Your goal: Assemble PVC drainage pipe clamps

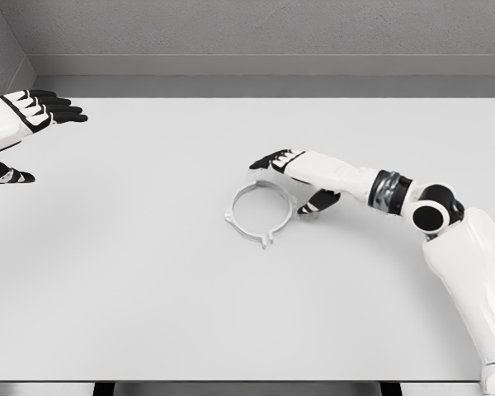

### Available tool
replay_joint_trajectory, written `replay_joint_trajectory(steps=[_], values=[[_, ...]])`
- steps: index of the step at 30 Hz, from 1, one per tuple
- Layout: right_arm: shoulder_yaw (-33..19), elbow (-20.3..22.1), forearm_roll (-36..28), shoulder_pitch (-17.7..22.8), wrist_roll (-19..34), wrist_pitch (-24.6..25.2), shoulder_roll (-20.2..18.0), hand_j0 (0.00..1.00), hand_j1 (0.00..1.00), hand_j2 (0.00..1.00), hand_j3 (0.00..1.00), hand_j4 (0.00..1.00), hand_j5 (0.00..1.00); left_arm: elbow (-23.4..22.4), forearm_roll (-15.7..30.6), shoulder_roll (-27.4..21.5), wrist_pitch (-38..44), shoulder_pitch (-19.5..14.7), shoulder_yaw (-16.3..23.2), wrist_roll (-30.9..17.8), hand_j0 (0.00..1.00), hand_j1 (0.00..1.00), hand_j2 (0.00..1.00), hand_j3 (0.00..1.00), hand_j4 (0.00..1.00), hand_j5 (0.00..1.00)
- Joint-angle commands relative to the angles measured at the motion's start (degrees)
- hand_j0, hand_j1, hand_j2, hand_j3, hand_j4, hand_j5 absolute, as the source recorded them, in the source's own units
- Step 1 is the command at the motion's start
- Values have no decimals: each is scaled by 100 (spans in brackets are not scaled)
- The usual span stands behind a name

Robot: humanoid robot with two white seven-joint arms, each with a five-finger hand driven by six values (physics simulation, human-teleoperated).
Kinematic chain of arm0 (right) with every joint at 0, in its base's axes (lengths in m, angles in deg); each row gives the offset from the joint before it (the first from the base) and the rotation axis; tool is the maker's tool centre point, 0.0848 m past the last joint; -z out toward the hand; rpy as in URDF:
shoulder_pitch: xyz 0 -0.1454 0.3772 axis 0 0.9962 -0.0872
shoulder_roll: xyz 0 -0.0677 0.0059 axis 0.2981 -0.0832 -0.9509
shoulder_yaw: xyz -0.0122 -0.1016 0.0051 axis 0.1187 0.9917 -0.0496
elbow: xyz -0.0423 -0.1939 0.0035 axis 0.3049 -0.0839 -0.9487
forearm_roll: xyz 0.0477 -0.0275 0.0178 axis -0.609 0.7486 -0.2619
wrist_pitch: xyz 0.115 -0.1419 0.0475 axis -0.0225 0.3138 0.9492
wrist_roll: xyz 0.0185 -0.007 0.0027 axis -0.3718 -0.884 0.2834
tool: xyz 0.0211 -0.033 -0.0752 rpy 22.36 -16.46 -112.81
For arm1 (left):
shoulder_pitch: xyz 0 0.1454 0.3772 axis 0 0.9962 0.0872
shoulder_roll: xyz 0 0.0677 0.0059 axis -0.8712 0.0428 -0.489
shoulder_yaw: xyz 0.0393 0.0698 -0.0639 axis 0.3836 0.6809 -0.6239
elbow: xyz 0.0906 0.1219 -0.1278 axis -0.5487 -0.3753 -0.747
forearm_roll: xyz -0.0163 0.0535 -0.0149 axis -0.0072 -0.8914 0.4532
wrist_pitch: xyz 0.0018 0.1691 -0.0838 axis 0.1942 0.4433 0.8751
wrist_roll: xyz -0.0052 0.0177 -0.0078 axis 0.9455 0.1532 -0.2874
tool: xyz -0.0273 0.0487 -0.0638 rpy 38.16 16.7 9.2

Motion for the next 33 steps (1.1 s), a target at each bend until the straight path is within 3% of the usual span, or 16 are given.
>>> replay_joint_trajectory(steps=[1,7,11,18,33], values=[[-22,-152,-28,0,-2,14,-35,100,100,100,100,100,100,5,35,-3,17,0,0,3,100,100,100,100,100,100],[-65,-1049,-19,-738,-2,14,-27,100,100,100,100,100,100,5,35,-3,17,-35,0,3,100,100,100,100,100,100],[-39,-1717,112,-1002,-2,14,351,100,100,100,100,100,100,5,35,6,17,-53,0,3,100,100,100,100,100,100],[-13,-1858,359,-1046,-2,14,677,100,100,100,100,100,100,23,44,24,17,-70,9,3,100,100,100,100,100,100],[5,-1840,394,-1063,-2,14,703,100,100,100,100,100,100,23,35,41,17,-26,27,3,100,100,100,100,100,100]])
